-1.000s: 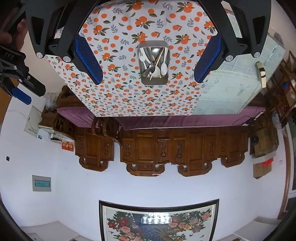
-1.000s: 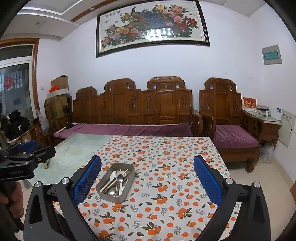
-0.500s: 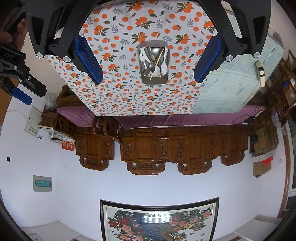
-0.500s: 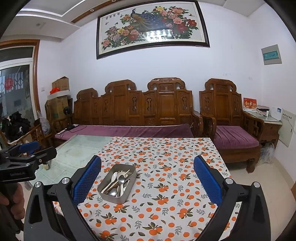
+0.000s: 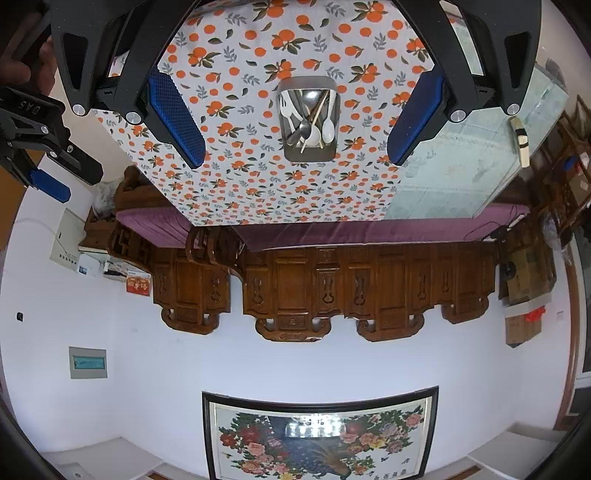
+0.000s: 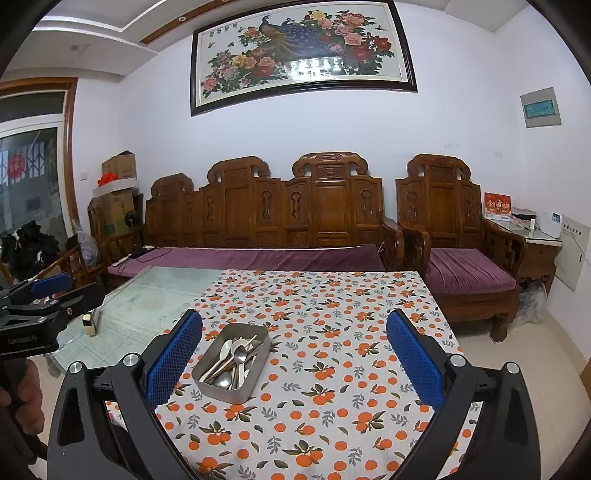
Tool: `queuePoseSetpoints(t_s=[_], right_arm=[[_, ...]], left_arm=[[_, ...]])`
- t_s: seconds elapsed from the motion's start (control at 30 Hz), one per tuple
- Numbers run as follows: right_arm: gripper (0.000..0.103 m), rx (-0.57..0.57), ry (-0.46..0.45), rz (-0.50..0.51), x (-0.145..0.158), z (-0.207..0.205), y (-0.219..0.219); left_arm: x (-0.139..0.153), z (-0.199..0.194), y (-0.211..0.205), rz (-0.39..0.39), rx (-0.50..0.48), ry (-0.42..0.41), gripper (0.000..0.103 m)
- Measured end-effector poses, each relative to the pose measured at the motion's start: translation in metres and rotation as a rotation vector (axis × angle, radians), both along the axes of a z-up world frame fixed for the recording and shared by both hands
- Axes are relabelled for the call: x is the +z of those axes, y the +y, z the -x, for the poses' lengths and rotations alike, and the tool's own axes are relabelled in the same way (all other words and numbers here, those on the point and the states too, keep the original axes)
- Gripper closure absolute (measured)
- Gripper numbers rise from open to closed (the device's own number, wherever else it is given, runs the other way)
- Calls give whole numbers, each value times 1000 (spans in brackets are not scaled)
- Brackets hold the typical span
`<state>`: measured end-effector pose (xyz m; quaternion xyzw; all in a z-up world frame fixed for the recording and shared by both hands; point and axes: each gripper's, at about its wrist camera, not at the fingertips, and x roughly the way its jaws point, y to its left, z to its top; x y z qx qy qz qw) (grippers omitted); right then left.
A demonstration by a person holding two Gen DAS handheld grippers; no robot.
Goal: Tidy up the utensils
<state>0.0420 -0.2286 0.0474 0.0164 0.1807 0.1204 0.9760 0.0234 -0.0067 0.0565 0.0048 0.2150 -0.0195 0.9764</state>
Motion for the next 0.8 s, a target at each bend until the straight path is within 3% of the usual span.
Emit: queuePoseSetpoints(t_s=[0.8], right_arm=[[3, 6, -3, -2, 1, 0, 2]], left_arm=[[1, 1, -2, -2, 0, 1, 8]])
